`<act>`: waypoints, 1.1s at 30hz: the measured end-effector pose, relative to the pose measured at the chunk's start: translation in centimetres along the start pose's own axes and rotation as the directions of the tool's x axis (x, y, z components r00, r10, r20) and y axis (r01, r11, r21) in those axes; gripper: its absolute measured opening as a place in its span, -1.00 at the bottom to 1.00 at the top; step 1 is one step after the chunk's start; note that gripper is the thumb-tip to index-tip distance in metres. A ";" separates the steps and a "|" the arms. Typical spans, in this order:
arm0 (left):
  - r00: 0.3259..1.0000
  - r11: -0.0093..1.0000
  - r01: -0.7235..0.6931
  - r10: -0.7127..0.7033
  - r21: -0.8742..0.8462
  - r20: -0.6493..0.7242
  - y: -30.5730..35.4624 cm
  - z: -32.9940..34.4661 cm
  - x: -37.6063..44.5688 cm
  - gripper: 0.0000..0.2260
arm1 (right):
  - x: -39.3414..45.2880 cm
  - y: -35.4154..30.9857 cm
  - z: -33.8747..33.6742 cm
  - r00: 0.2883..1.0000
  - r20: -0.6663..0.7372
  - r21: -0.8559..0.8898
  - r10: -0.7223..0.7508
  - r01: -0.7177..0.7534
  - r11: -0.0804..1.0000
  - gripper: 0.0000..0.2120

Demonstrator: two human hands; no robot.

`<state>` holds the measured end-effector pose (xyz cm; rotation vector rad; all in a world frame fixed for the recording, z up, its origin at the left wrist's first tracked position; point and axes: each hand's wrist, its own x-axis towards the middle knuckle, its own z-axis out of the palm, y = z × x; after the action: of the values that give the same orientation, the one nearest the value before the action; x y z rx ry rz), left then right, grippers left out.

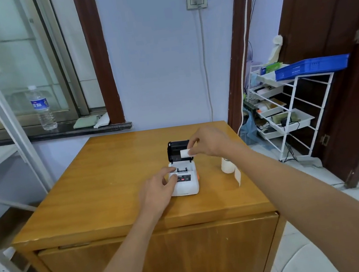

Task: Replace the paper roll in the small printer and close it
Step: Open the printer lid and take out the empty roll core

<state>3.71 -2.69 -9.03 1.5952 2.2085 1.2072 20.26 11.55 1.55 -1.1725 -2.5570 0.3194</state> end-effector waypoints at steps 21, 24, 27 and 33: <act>0.994 0.976 -0.101 0.105 0.192 -0.010 -0.4 0.6 -0.1 -0.68 | -1.6 2.9 2.2 0.974 0.226 -0.425 0.025 0.075 0.902 -0.67; 0.995 0.975 -0.103 0.104 0.198 0.010 -0.4 0.6 -0.2 -0.67 | -2.2 3.2 2.4 0.981 0.193 -0.426 0.024 0.062 0.903 -0.56; 0.996 0.975 -0.092 0.087 0.203 0.034 -0.5 0.7 -0.2 -0.67 | -2.6 4.1 1.0 0.987 0.144 -0.293 0.073 -0.028 0.956 -0.48; 0.989 0.981 -0.137 0.129 0.137 0.071 -0.4 0.7 -0.1 -0.62 | -5.0 7.5 0.7 0.940 0.046 -0.114 0.338 -0.332 0.936 -0.17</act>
<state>3.90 -2.43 -9.80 1.8353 2.2246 1.0378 28.29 12.47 -2.49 -1.6689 -2.4449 0.3055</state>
